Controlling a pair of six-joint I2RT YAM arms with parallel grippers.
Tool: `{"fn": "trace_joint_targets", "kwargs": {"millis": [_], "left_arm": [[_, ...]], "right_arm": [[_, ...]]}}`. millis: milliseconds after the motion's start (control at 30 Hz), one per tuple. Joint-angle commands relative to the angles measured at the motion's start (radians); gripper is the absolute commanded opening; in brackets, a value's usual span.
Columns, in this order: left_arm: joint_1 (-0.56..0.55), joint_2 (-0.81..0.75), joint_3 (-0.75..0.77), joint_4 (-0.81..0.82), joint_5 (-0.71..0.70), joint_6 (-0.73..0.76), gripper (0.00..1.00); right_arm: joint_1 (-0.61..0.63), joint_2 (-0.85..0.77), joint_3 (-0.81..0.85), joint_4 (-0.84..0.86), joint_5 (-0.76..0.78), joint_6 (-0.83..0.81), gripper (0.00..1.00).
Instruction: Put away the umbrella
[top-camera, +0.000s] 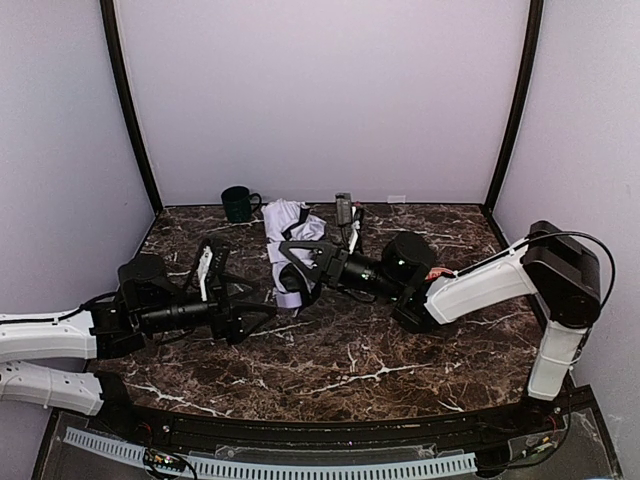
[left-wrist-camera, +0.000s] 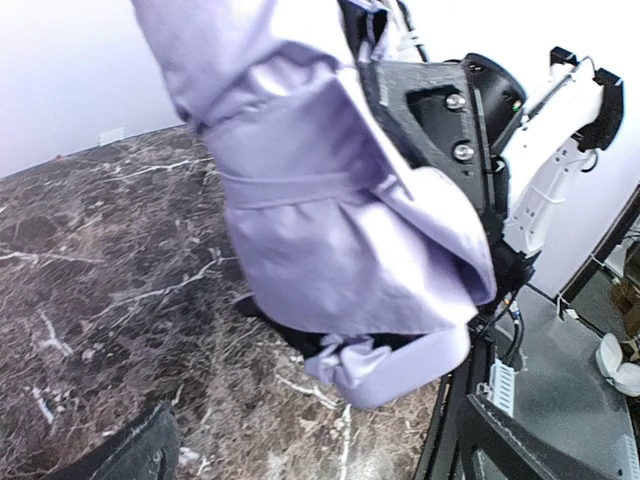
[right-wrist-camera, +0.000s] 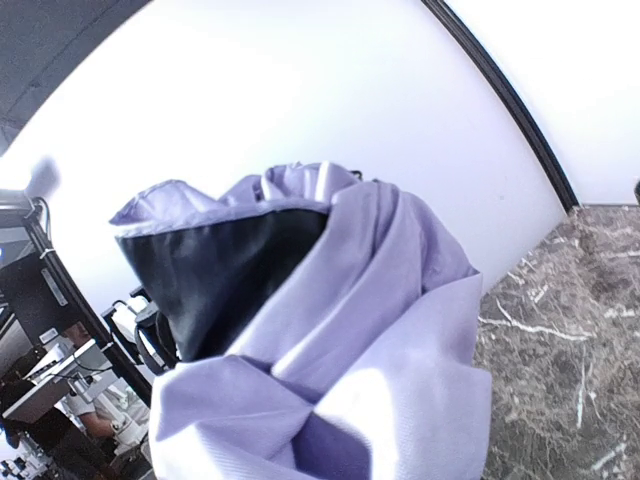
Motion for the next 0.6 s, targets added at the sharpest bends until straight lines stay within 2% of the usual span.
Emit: {"fn": "trace_joint_targets", "kwargs": {"millis": [0,167,400,567], "left_arm": [[-0.024,0.031,-0.003,0.14,0.018,-0.008,0.99],[-0.024,0.041,-0.004,0.225,0.032,0.003,0.99],[-0.024,0.118,0.029,0.254,0.117,0.001,0.9],[-0.024,0.134,0.039,0.291,0.171,-0.004,0.9]], "right_arm": [[0.02,0.05,0.05,0.283,-0.004,0.03,0.4],[0.046,0.049,0.088,0.213,-0.001,-0.023,0.4],[0.074,0.041,0.142,0.078,-0.002,-0.107,0.4],[0.079,0.033,0.138,0.07,0.014,-0.118,0.38]]}}
